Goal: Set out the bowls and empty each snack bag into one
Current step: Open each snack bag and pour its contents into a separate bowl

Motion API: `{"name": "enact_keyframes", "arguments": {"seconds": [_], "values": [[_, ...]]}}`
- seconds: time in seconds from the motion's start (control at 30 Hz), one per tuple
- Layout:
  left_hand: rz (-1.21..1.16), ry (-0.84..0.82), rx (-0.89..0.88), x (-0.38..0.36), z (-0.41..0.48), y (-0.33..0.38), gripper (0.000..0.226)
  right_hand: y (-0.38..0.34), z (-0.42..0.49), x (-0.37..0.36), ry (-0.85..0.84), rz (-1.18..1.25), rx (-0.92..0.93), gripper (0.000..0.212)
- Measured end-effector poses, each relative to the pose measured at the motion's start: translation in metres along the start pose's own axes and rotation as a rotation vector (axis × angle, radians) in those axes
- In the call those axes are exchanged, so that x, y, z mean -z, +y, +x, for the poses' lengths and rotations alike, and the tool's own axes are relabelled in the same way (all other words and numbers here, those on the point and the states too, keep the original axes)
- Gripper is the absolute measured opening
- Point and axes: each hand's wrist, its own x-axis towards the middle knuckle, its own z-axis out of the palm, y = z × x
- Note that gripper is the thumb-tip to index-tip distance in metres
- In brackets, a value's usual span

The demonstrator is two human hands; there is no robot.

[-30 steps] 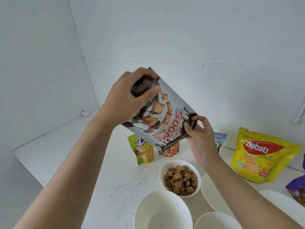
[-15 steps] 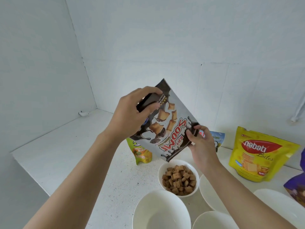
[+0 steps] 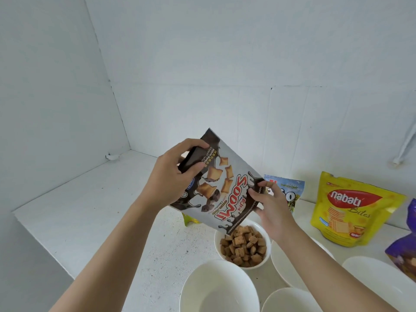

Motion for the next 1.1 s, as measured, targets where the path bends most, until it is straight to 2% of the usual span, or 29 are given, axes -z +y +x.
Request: {"name": "enact_keyframes", "arguments": {"seconds": [0.17,0.37,0.53,0.7,0.77,0.87,0.93,1.1], "values": [[-0.049,0.018,0.072,-0.002,-0.015,-0.017,0.034,0.008,-0.003,0.002,0.049,-0.093,-0.073,0.03],[-0.084,0.196,0.117,-0.011,-0.029,-0.029,0.037,0.004,-0.003,-0.005,0.062,-0.116,0.009,0.028],[-0.296,0.383,0.229,-0.017,-0.043,-0.032,0.036,0.01,-0.009,-0.003,0.018,-0.26,0.03,0.027],[-0.46,0.489,0.312,-0.031,-0.054,-0.032,0.029,0.03,-0.027,-0.009,0.112,-0.403,0.012,0.027],[-0.492,0.535,0.323,-0.038,-0.056,-0.033,0.027,0.035,-0.034,-0.012,0.102,-0.304,-0.044,0.027],[-0.593,0.566,0.374,-0.052,-0.061,-0.031,0.031,0.039,-0.038,-0.018,-0.103,0.043,-0.211,0.03],[-0.636,0.534,0.405,-0.062,-0.063,-0.031,0.032,0.04,-0.039,-0.024,-0.189,0.164,-0.259,0.033],[-0.639,0.448,0.447,-0.064,-0.066,-0.035,0.024,0.028,-0.035,-0.032,-0.121,0.215,-0.181,0.037]]}}
